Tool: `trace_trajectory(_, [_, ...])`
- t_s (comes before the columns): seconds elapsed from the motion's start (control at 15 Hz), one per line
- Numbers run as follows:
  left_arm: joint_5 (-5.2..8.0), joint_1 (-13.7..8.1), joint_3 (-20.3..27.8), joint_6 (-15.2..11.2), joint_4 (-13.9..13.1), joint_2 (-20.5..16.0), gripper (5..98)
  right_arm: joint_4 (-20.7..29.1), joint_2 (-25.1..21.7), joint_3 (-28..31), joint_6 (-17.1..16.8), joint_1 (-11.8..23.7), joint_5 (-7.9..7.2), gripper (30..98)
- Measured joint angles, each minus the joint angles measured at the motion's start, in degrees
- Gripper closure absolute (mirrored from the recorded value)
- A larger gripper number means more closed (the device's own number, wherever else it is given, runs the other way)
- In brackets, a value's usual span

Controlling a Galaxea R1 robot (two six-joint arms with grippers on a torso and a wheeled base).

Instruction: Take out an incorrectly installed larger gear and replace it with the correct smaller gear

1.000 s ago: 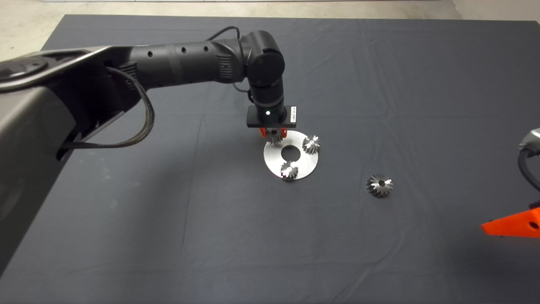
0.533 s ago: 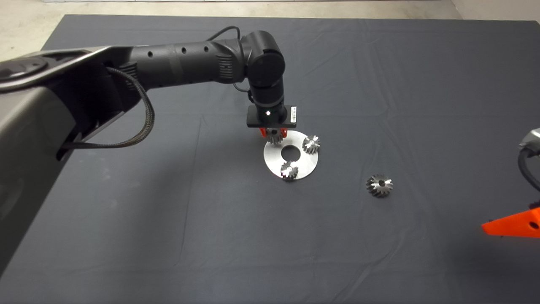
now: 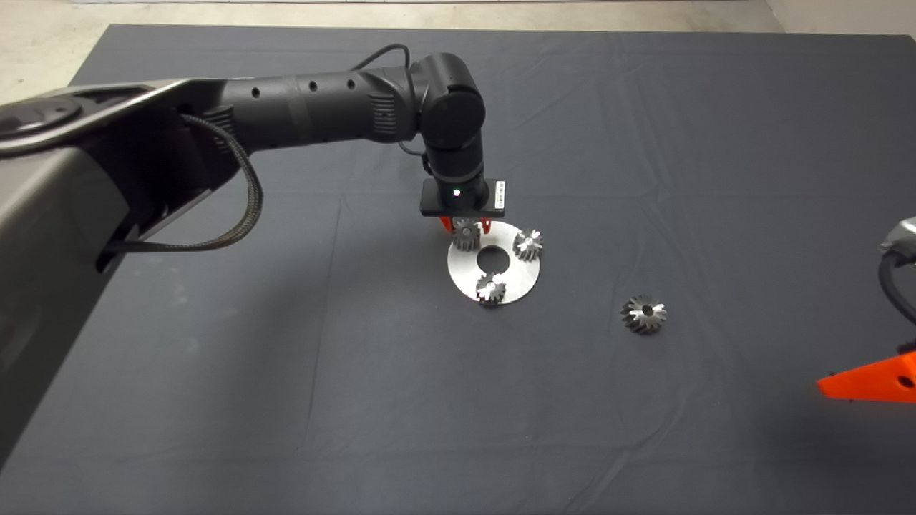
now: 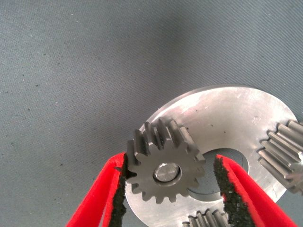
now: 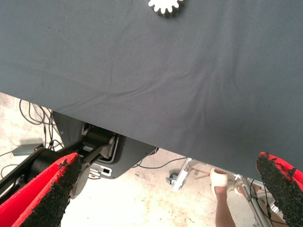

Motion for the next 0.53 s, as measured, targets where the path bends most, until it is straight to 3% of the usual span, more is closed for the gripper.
trace_trajectory(0.27, [0.44, -1.72, 2.67, 0.05, -0.07, -0.55, 53.4, 0.00, 0.00, 0.00, 0.00, 0.00, -0.04, 30.8])
trace_trajectory(0.33, [0.44, -3.57, 4.36, 0.05, -0.68, -1.00, 50.7, 0.00, 0.00, -0.01, 0.00, 0.00, -0.06, 30.8])
trace_trajectory(0.53, [-0.45, -12.74, 13.24, -0.17, -1.64, -6.24, 46.4, 0.00, -0.32, -0.02, 0.00, 0.00, -0.09, 30.8])
